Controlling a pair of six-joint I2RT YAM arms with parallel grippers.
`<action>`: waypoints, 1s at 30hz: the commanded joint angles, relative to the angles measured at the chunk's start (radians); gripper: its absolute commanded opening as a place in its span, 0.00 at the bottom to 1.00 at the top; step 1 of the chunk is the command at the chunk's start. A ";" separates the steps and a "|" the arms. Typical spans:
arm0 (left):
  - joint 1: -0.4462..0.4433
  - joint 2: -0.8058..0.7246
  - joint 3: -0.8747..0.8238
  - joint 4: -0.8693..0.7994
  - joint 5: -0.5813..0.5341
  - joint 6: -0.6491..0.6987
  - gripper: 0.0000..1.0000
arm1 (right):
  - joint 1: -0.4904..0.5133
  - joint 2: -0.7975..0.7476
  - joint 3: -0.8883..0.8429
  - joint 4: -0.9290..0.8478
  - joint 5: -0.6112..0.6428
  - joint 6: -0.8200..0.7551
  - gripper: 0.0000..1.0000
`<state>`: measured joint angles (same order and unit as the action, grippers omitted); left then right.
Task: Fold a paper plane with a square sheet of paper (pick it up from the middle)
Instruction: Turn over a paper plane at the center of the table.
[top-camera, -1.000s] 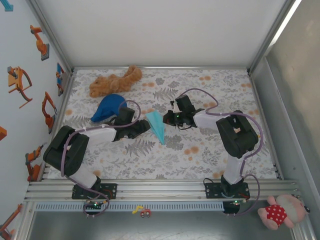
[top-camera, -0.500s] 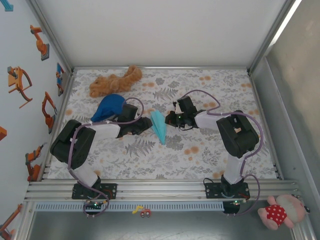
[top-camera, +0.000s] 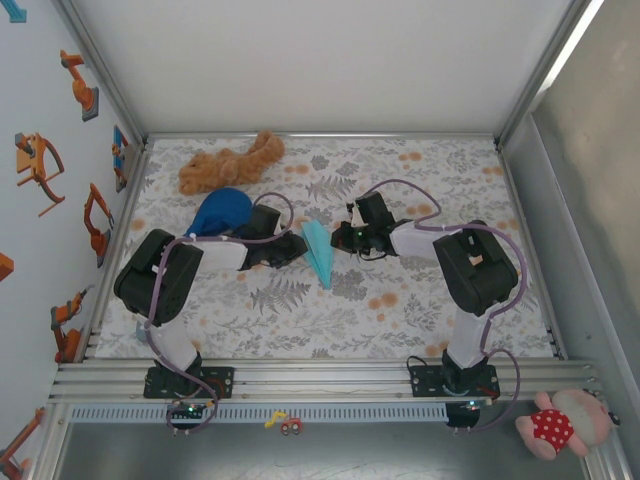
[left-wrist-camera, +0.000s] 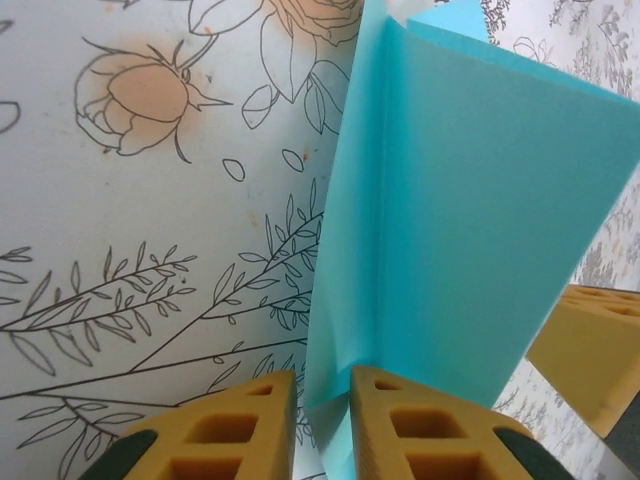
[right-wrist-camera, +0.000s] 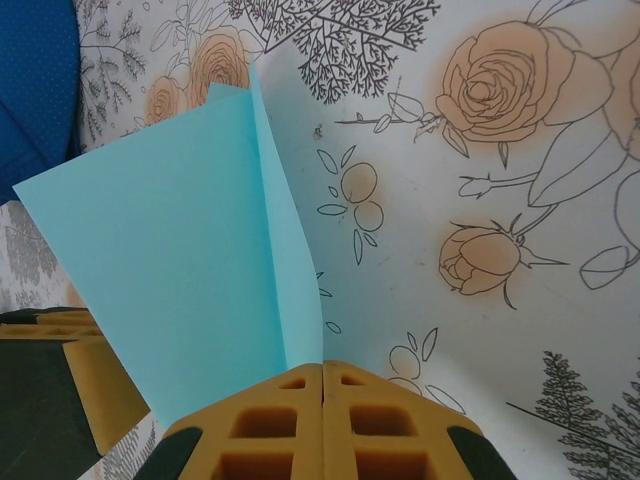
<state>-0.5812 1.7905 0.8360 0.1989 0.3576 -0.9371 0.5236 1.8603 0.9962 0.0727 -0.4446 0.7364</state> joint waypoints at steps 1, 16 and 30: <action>0.003 0.006 0.029 0.017 0.022 0.003 0.16 | -0.011 -0.029 -0.004 0.012 0.009 0.003 0.00; 0.013 -0.106 -0.030 -0.026 -0.057 0.015 0.06 | -0.027 -0.092 -0.026 -0.008 0.061 0.001 0.00; 0.014 -0.061 -0.046 0.015 -0.042 -0.002 0.05 | -0.028 -0.008 -0.009 0.003 -0.029 0.008 0.07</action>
<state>-0.5697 1.7164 0.7937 0.1986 0.3073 -0.9363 0.5003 1.8320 0.9741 0.0608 -0.4206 0.7368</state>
